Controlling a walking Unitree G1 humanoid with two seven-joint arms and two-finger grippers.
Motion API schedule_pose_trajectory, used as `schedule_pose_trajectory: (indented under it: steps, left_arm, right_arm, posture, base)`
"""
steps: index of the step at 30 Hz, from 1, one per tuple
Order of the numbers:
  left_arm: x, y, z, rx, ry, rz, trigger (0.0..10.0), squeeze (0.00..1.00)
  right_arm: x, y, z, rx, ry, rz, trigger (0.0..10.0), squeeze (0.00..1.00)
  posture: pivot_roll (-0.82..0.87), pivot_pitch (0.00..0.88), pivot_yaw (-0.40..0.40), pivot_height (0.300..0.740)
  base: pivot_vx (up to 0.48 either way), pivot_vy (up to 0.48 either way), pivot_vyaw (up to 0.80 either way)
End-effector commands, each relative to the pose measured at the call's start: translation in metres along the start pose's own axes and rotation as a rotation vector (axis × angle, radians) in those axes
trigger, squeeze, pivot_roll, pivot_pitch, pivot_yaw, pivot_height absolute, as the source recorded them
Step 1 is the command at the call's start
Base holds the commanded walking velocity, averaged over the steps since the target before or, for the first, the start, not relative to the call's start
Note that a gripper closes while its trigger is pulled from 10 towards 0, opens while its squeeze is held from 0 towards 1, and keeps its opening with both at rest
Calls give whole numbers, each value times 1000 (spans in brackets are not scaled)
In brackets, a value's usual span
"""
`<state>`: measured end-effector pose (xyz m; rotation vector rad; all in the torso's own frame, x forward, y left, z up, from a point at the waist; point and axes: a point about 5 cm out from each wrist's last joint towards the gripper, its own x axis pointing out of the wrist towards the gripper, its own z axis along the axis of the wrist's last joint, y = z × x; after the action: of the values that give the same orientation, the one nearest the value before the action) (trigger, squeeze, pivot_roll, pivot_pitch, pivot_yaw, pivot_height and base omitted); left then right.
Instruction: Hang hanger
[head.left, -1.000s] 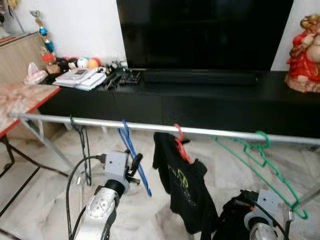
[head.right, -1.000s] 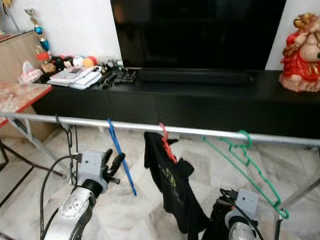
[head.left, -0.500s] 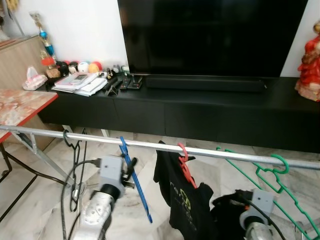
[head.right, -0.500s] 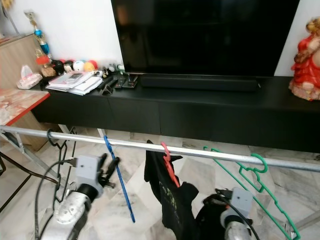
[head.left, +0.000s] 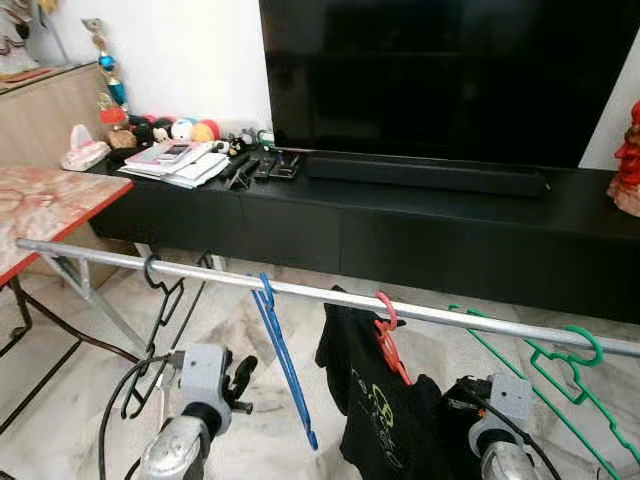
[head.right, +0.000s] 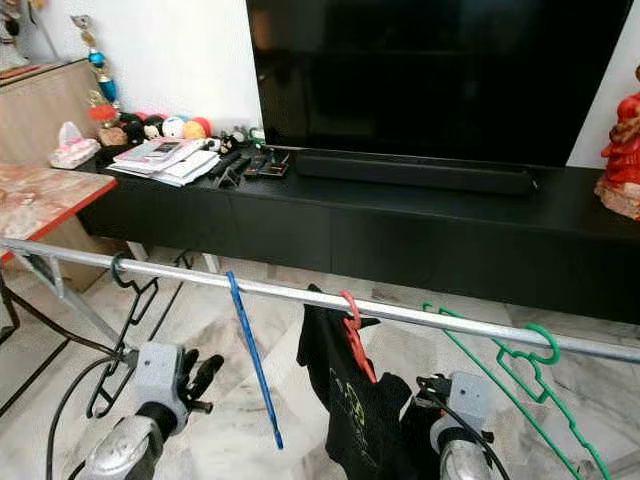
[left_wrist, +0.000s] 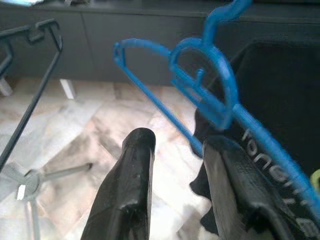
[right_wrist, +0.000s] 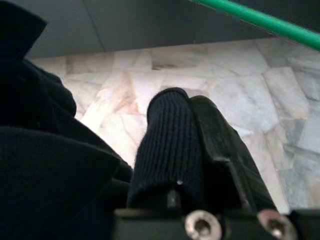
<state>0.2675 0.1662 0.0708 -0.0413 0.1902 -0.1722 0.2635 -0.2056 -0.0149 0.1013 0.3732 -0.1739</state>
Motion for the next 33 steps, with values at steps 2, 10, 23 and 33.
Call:
schedule_pose_trajectory:
  steps: [2, 10, 23, 33]
  left_arm:
    - [7, -1, 17, -51, -36, -49, 10000, 0]
    - [26, -10, 51, -62, 12, -170, 10000, 0]
    - [51, -22, 27, 11, 245, -130, 10000, 0]
    - [55, -19, 20, -2, 280, -30, 10000, 0]
  right_arm:
    - [2, 2, 5, -17, -29, 10, 10000, 0]
    - [1, 0, 5, -20, -26, 3, 10000, 0]
    - [2, 5, 5, -32, -26, 21, 10000, 0]
    - [2, 7, 4, -37, -25, 32, 10000, 0]
  posture:
    - [22, 0, 35, 740]
    - [21, 9, 30, 740]
    - [16, 18, 23, 740]
    - [13, 8, 26, 740]
  base:
    - [0, 0, 0]
    - [0, 0, 0]
    - [0, 0, 0]
    - [0, 0, 0]
